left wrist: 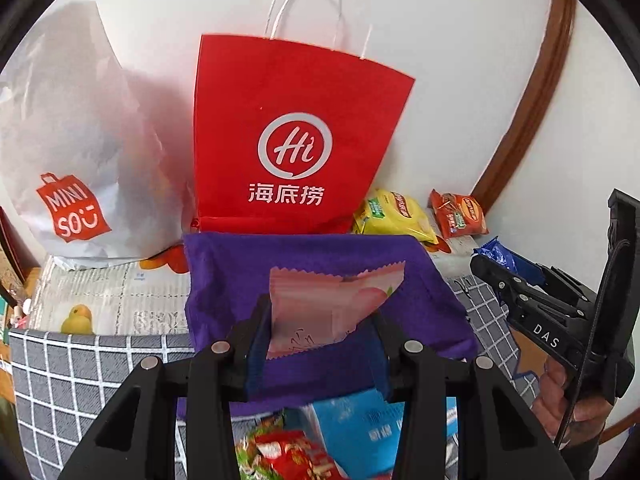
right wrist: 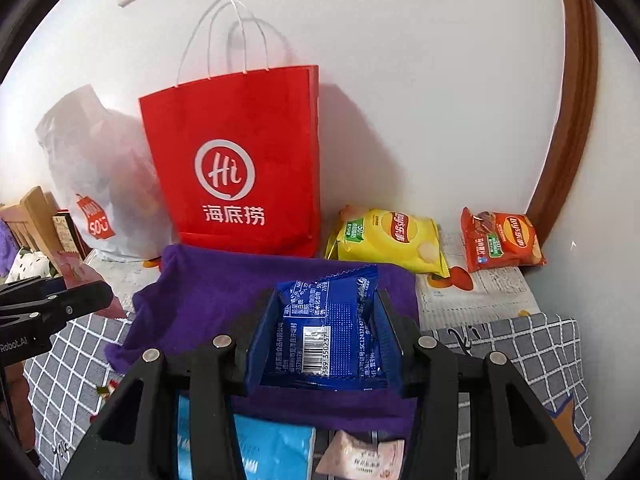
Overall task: Organize snacks
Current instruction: 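Carry the pink packet and blue packet over the purple towel with both grippers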
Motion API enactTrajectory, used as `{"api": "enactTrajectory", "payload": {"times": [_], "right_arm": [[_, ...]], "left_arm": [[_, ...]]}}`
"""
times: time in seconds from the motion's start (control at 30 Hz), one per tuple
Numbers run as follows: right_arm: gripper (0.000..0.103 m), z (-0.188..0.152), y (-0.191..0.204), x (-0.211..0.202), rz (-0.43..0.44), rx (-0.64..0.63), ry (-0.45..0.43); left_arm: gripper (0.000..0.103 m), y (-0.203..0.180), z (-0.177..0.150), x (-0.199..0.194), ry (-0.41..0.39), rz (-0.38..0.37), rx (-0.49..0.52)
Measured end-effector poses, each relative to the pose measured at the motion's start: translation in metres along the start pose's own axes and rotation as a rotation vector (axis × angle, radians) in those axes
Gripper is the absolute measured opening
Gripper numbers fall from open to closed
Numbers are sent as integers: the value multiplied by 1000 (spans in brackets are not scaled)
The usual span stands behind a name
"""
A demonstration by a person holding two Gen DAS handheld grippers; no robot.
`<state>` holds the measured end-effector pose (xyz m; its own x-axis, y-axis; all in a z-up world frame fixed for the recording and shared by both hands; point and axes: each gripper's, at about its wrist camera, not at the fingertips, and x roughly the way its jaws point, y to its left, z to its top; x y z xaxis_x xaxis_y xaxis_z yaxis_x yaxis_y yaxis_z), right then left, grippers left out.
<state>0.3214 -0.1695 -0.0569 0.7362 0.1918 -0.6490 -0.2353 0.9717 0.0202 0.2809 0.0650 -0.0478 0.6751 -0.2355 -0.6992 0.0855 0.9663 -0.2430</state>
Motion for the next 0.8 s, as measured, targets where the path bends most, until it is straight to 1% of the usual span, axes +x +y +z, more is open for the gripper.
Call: {"api": "enactTrajectory", "payload": {"times": [0.27,0.4,0.57,0.67,0.73,0.8], "right_arm": [[48,15,-5,36,-16,-5,18],[48,27,-6,51,-25,-11,15],[47,39,-4,73,-13,-2,17],[48,38,-5,83,-4,6,20],[48,35,-9,92,-9,20,28],[48,32,-13,98,-2,33,32]], "left_arm": [[41,12,18,32,21,-7,-15],[41,18,29,47,28,24,-11],[41,27,36,60,25,30,-22],[41,32,34,67,27,35,-29],[41,33,34,75,51,49,-17],[41,33,31,80,54,57,-7]]}}
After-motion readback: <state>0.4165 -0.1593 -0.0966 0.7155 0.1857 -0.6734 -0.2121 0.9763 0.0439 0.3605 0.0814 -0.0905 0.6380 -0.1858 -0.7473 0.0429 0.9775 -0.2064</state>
